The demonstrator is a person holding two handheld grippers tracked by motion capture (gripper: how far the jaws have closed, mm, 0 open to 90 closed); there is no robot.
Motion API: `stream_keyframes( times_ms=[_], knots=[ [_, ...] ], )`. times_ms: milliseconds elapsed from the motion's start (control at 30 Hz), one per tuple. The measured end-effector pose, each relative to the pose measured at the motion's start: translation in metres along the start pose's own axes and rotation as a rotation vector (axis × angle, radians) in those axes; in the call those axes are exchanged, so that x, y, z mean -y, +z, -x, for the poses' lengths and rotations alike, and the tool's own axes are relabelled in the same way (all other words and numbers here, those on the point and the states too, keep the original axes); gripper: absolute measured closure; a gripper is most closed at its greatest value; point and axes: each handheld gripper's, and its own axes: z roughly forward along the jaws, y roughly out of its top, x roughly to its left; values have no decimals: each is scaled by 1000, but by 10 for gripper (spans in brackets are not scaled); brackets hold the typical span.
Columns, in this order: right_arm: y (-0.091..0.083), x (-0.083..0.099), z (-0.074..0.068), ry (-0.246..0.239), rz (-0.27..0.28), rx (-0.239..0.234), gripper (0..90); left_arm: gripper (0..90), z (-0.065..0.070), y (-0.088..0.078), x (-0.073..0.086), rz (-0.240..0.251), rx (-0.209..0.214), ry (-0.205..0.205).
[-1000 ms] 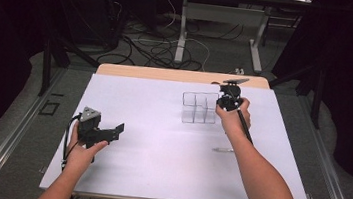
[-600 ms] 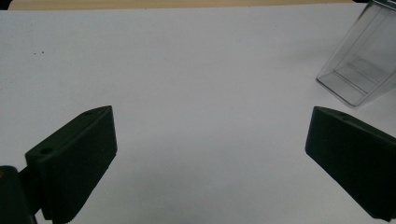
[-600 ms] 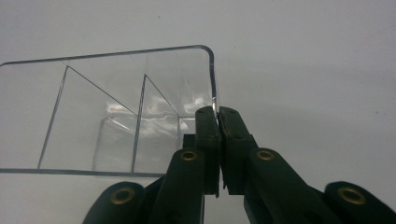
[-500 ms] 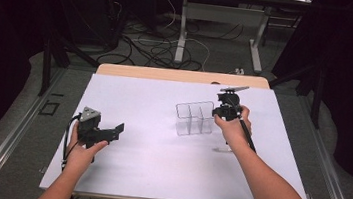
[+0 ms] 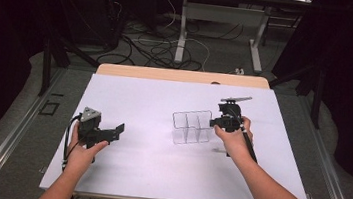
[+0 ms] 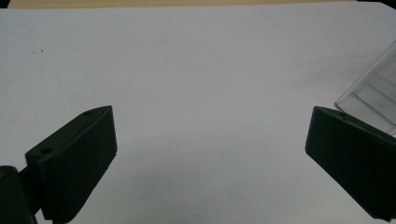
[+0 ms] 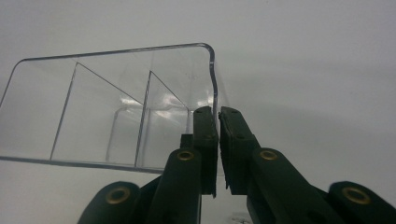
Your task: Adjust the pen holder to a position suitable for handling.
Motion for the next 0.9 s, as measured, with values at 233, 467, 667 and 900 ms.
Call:
stream_keyframes(
  times_ms=[233,467,667,900],
  knots=[
    [-4,12,-8,11,-12,-81,818,23,0,0,0,1,3,5],
    [-1,16,-21,20,-11,-128,801,23,1,0,-1,-6,6,7],
    [-2,20,-29,-27,13,-136,776,24,0,0,0,-3,4,11],
    [-7,19,-22,4,38,-202,696,24,0,1,0,-1,4,8]
  ],
)
